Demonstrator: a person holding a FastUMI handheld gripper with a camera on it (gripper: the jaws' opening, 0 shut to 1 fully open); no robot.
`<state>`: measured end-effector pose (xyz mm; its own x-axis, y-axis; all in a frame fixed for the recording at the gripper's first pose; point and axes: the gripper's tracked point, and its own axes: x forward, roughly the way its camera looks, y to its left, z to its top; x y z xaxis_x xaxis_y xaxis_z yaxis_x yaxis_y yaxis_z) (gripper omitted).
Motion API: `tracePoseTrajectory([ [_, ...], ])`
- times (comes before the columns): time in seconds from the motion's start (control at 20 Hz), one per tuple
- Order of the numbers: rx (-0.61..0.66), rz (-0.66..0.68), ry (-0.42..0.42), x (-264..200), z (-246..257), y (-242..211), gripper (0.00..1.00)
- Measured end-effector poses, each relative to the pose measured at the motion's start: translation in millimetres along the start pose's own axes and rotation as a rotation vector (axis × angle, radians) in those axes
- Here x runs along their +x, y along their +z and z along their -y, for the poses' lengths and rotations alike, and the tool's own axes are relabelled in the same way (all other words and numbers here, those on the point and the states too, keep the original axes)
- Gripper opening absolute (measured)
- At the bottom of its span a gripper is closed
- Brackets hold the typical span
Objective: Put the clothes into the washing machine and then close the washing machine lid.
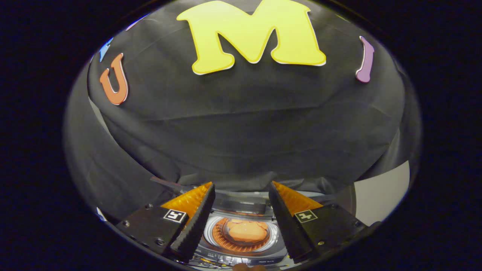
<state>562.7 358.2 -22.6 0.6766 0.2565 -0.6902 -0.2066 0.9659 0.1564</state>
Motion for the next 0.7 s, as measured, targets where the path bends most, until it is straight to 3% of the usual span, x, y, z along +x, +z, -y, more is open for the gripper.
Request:
tracePoseTrajectory([
  [0.35,-0.015,-0.033,-0.009,51.0,-1.5,1.3,0.9],
  [0.7,-0.032,-0.046,-0.024,67.2,-4.2,-10.2,0.89],
])
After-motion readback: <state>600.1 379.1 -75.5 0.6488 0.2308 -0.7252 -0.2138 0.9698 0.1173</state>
